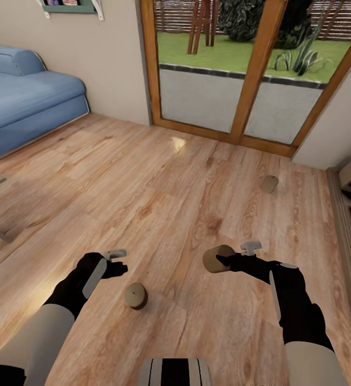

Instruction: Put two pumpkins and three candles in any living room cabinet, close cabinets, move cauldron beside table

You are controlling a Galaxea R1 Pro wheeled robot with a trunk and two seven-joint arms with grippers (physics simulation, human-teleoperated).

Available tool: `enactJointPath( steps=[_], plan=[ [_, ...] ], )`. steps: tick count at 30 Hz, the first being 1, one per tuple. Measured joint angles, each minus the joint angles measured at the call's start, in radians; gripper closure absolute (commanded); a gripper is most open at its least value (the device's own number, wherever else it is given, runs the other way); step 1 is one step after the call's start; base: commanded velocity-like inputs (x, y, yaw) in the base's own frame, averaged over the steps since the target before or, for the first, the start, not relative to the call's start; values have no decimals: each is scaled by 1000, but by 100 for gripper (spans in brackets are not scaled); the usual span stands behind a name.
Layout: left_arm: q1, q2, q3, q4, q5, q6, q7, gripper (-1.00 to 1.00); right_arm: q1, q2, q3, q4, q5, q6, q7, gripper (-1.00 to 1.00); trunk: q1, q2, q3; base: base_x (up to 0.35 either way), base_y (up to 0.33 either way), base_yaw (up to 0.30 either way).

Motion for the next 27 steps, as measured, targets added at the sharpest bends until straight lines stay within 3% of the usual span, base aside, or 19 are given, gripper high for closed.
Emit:
enactJointPath(
  steps=[8, 14, 18, 21, 24, 27],
  plan=[
    [0, -2, -3, 1, 0, 1, 1, -100, 0, 0, 1, 0, 0, 0, -1, 100, 0, 0, 9, 0, 0, -202],
    [0, -4, -8, 6, 0, 2, 0, -100, 0, 0, 1, 0, 1, 0, -2, 100, 0, 0, 12, 0, 0, -42],
    [0, -7, -49, 6, 1, 3, 0, -100, 0, 0, 1, 0, 0, 1, -1, 100, 0, 0, 12, 0, 0, -2],
    [0, -11, -107, 1, 3, 3, 0, -100, 0, 1, 2, -7, 0, 5, 0, 100, 0, 0, 12, 0, 0, 0],
    [0, -20, -143, 0, 5, 3, -1, -100, 0, 8, -1, -9, -5, 7, 0, 100, 0, 0, 12, 3, -2, 0],
    [0, -39, -152, 7, 5, 3, -2, -100, 0, 22, -3, -9, -116, 9, -3, 100, 0, 0, 12, 156, -17, 0]
  ],
)
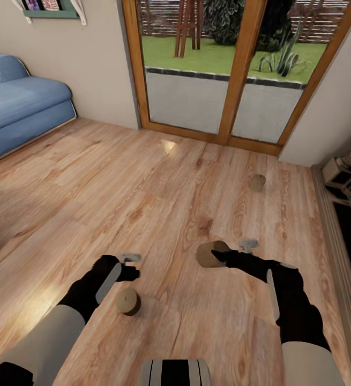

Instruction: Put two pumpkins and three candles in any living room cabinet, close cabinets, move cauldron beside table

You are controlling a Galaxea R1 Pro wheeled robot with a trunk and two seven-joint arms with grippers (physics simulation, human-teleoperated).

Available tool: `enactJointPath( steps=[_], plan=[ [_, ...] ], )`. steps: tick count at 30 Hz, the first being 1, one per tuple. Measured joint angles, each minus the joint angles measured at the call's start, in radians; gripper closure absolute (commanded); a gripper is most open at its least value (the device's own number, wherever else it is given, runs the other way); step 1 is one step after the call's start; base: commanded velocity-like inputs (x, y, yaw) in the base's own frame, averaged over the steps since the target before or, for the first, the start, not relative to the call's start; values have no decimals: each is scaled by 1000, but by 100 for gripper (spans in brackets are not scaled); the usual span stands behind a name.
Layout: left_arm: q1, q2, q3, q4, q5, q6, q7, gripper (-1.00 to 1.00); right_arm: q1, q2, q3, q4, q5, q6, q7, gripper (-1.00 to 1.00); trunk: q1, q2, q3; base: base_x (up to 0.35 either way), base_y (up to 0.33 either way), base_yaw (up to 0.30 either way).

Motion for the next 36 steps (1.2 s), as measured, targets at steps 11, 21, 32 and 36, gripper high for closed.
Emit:
enactJointPath(
  steps=[11, 21, 32, 36],
  plan=[
    [1, 6, 1, 4, 2, -9, -5, -100, 0, -2, 6, 16, -184, -7, -70, 100, 0, 0, 0, 51, -1, 0],
    [2, 5, 3, 11, 7, 14, -5, -100, 0, 0, 7, 16, -184, -4, -74, 100, 2, -1, -15, 0, 0, 0],
    [2, -7, 1, 70, 6, 16, -5, -100, 0, 0, 7, 16, -184, -4, -74, 100, 7, -3, -58, 0, 0, 0],
    [2, -6, 0, 73, 6, 15, -5, -100, 0, -1, 7, 13, -187, -4, -70, 100, 9, -4, -73, 0, 0, 0]
  ],
)
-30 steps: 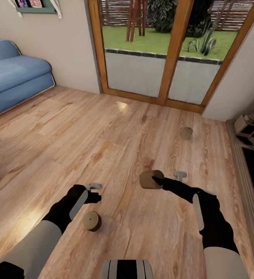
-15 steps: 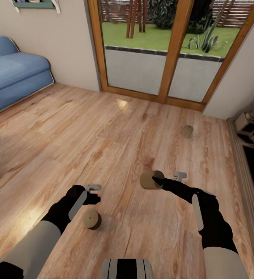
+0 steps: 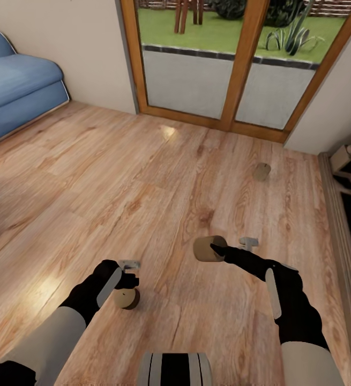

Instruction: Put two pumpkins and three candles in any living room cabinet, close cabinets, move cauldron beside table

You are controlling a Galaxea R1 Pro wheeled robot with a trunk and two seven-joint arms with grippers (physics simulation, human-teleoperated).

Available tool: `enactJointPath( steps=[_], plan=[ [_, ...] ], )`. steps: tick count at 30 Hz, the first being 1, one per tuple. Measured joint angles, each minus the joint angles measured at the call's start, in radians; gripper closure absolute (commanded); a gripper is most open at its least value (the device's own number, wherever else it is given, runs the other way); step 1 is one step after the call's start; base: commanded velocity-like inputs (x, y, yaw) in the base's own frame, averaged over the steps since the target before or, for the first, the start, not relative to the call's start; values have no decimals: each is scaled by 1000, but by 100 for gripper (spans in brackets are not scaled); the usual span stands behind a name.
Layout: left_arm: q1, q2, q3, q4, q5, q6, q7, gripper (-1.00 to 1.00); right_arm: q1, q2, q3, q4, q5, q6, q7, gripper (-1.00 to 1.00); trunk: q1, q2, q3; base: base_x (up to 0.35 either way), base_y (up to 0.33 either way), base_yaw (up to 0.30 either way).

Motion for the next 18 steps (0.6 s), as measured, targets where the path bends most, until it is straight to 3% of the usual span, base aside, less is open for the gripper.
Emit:
enactJointPath(
  steps=[3, 6, 10, 18],
  plan=[
    [0, 0, 0, -1, -1, -1, 0, -100, 0, -3, -1, -7, -27, 4, 22, 100, 1, -1, -12, 0, 0, 0],
    [0, 2, 0, -1, -2, -2, 2, -100, 0, -6, 0, -6, -172, 7, 76, 100, 3, -1, -23, 0, 0, 0],
    [0, 5, 1, -1, -2, -2, 3, -100, 0, -5, 1, -4, -199, 4, 81, 100, 4, -2, -39, 0, 0, 0],
    [0, 6, 0, -1, -1, -2, 3, -100, 0, 0, 4, -4, -205, 3, 83, 100, 8, -4, -66, 0, 0, 0]
  ],
)
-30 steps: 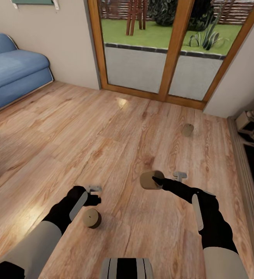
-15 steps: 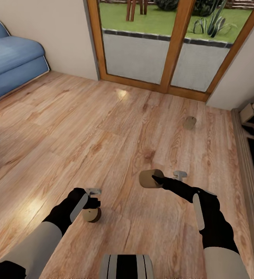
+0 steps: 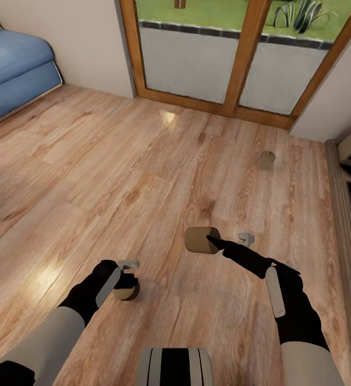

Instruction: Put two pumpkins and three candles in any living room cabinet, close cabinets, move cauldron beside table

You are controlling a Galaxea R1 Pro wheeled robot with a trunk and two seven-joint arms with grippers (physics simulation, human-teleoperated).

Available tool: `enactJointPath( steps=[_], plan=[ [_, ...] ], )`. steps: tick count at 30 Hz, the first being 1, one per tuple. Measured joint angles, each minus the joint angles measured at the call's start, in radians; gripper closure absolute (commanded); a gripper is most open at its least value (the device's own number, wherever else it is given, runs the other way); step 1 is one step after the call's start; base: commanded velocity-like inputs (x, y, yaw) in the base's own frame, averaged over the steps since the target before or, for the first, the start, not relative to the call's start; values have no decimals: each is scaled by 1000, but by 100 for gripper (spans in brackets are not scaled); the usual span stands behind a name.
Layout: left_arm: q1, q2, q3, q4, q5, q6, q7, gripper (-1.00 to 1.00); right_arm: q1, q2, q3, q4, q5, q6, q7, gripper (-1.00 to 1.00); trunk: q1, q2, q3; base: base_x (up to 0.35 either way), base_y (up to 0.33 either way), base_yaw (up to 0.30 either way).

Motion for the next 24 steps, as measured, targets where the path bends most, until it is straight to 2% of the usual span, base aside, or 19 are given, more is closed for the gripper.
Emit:
enactJointPath(
  steps=[4, 10, 24],
  plan=[
    [0, -1, 1, -1, 0, 0, 0, -100, 0, 2, 0, 0, 1, 0, 0, 100, 0, 0, 0, 0, 0, 0],
    [0, 2, 2, -2, -2, 2, 0, -100, 0, 3, 0, 0, 5, -1, -1, 100, 3, -1, -23, 0, 0, 0],
    [0, 7, 7, -4, 0, 3, 0, -100, 0, 4, 23, 0, 3, 0, -2, 100, 3, -2, -27, 0, 0, 0]
  ],
)
